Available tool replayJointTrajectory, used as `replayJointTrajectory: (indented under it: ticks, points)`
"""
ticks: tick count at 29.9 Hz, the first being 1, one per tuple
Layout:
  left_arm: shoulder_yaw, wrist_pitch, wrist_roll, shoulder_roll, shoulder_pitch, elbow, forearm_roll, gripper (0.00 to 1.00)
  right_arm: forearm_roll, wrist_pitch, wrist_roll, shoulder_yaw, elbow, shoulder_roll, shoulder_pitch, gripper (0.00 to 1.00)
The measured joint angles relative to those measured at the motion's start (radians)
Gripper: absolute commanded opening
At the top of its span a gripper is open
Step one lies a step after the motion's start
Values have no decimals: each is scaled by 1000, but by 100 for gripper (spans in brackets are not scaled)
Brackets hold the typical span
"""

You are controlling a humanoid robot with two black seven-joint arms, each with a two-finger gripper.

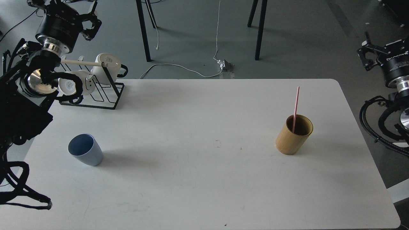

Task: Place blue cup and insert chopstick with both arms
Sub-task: 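Lower the left gripper from the rack area toward the blue cup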

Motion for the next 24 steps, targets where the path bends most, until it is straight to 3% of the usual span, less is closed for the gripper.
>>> replayJointTrajectory:
  ticks: [16,24]
  points:
    - [24,-1,-2,23,16,-35,12,99,-10,0,0,-20,-1,-30,1,100]
    - [142,-1,4,208,-19,-205,296,99,-10,0,-3,-19,6,-47,41,100]
